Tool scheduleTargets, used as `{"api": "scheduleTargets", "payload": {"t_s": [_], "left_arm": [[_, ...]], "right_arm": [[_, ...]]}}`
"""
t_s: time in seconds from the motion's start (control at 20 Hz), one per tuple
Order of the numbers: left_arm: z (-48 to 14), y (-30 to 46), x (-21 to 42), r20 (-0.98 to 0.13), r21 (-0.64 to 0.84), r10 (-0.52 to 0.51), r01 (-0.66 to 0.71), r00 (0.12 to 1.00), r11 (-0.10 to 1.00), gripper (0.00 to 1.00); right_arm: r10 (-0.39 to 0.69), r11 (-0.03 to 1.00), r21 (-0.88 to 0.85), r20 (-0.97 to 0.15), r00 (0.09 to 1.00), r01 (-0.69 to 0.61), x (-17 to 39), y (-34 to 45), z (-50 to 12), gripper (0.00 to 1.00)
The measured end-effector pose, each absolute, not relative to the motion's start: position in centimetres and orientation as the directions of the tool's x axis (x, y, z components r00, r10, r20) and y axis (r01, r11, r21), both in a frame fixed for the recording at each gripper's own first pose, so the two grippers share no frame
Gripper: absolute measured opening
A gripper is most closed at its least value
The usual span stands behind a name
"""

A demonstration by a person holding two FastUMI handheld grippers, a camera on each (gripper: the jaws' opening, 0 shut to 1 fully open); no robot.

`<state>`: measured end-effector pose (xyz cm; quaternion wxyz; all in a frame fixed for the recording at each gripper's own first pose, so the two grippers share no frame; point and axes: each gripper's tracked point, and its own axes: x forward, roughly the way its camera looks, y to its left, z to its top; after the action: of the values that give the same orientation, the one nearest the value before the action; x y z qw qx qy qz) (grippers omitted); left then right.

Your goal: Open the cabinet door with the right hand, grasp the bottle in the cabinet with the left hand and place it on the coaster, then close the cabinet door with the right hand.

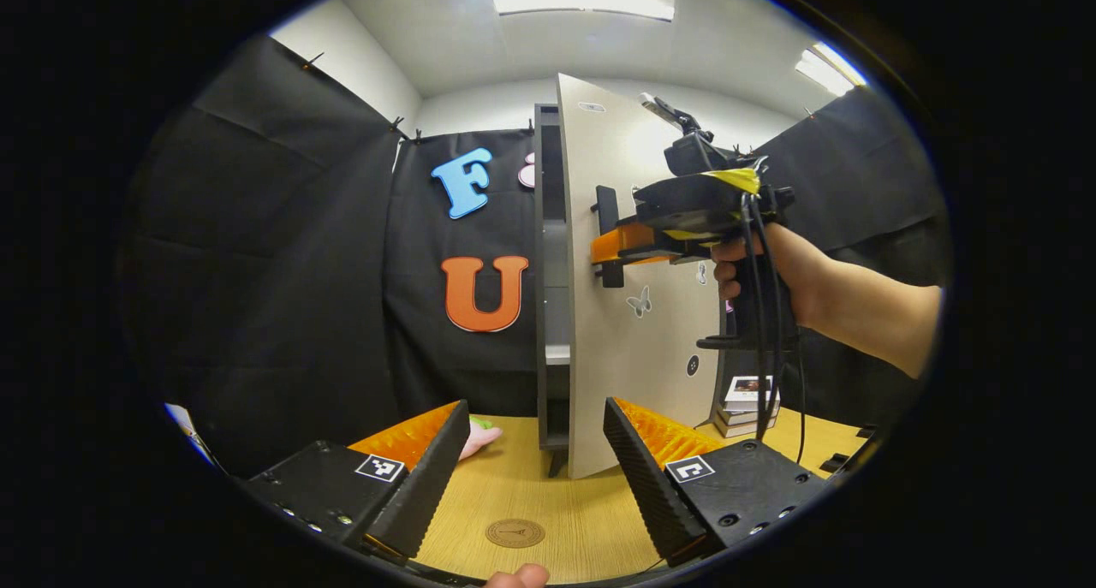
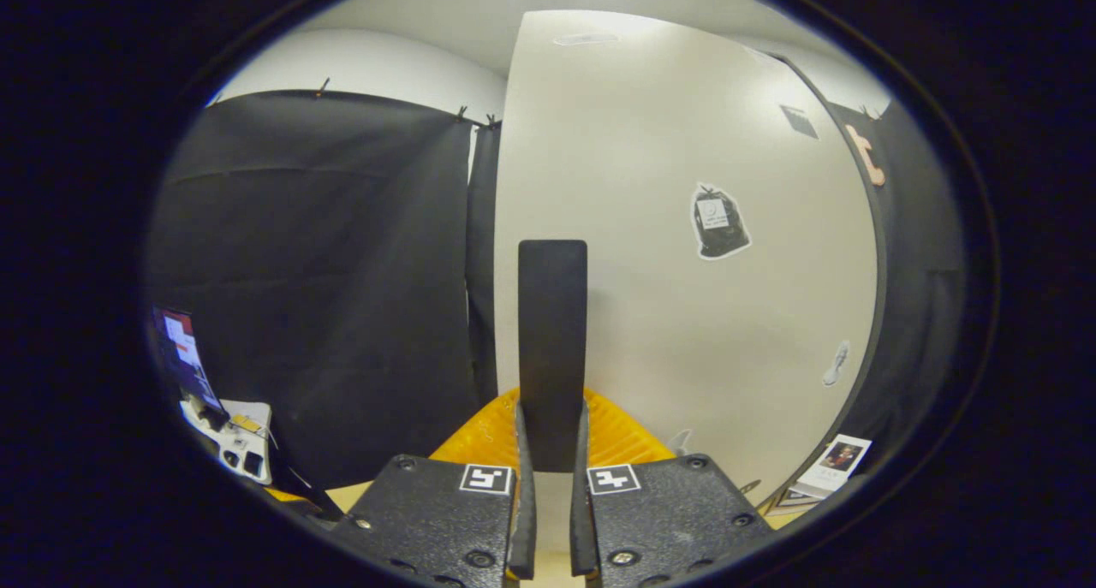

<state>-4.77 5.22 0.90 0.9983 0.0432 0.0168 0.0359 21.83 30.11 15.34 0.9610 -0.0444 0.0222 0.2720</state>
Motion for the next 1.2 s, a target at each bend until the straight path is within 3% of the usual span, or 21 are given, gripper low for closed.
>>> {"api": "scheduleTargets", "payload": {"t_s": [0.75, 1.2], "left_arm": [[0.6, 1.8, -4.5, -0.041, 0.085, -0.007, 0.01, 0.999, 0.996, 0.95], [0.4, -1.0, -4.2, -0.044, 0.066, -0.075, 0.078, 0.996, 0.995, 0.95]], "right_arm": [[0.505, 0.86, -0.061, -0.028, 0.862, -0.506, 19.6, 27.5, 15.6, 0.18], [0.442, 0.895, -0.066, -0.015, 0.897, -0.442, 19.0, 25.4, 15.7, 0.17]]}}
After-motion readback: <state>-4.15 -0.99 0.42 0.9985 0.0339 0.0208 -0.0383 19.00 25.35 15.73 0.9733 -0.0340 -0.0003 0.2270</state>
